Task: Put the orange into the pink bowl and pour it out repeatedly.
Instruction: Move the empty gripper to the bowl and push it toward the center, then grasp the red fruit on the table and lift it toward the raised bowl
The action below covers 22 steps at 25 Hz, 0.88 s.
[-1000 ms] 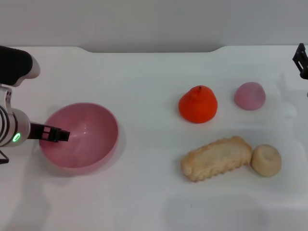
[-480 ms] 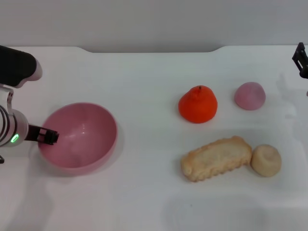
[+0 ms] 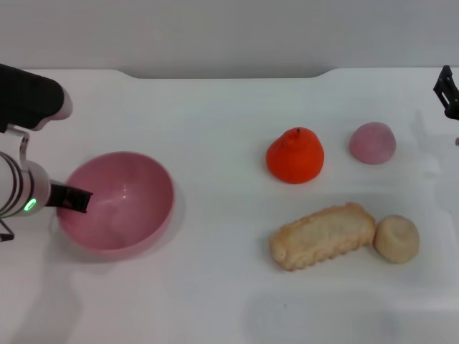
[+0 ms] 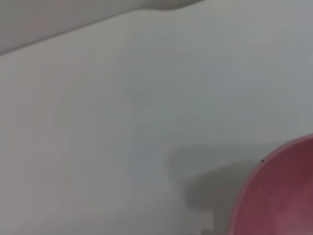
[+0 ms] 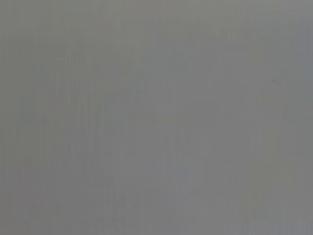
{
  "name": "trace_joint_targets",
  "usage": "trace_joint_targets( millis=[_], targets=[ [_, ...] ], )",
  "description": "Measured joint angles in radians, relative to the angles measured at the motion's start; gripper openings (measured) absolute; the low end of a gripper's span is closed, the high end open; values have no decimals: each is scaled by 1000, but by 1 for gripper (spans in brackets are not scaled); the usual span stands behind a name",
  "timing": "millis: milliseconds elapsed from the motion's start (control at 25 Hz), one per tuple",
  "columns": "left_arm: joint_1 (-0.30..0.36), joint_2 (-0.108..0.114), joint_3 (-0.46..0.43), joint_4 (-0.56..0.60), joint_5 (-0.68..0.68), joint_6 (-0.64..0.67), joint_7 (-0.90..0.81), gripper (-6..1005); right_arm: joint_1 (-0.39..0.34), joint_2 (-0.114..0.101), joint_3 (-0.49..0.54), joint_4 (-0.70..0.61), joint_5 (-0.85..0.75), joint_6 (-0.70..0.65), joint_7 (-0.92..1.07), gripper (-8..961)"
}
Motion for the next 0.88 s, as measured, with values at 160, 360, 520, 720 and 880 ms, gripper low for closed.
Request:
trace_joint_targets(
  millis=[160,360,520,720,880],
  targets=[
    [-1,0,21,-9,0,59,2,224,0,0,0,-3,0,0,0,817],
    [0,-1,21,-12,-1,79,-1,144,3,-2,6,-20,0,50,0,816],
    [0,-3,5,24,-1,104,-27,124,7,-8,8,-60,0,102,-7,815],
    [-21,-1,-12,75,1,110,-21,72,5,-23,42,-149,-51,222,-21,814],
    [-38,-1,-26,90,19,116,-22,46,-24,-24,120,-257,-164,334,-22,813]
  ],
)
